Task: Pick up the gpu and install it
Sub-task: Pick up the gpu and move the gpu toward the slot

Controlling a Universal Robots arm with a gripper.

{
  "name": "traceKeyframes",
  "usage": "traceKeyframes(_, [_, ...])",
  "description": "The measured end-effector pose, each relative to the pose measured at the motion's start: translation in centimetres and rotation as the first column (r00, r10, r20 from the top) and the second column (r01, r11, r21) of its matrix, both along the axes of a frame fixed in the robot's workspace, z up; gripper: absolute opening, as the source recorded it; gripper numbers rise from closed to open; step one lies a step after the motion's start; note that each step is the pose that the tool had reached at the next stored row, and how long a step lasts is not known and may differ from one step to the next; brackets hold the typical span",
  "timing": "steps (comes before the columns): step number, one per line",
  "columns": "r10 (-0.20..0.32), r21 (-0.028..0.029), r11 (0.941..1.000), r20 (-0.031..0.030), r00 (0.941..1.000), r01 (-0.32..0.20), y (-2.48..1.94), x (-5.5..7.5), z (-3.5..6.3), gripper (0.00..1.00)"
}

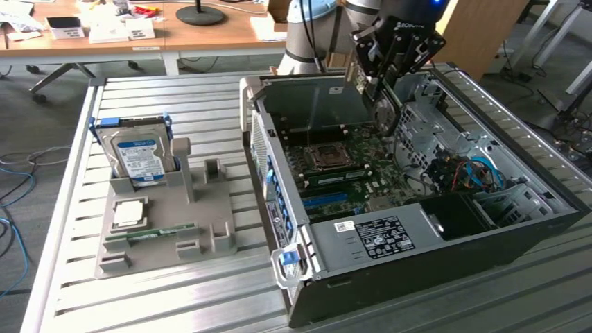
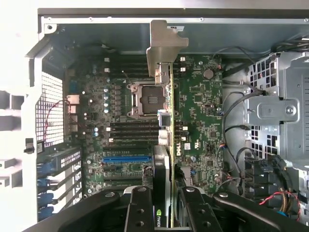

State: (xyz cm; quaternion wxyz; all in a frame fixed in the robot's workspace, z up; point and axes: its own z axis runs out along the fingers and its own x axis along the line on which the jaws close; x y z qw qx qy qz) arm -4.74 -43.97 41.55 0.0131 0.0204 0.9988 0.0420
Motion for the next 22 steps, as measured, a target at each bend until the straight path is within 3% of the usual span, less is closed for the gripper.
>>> traceKeyframes(22, [0.000,0.0000,1.0000,0.0000,1.0000,0.000,0.00,1.1,0.00,0.27])
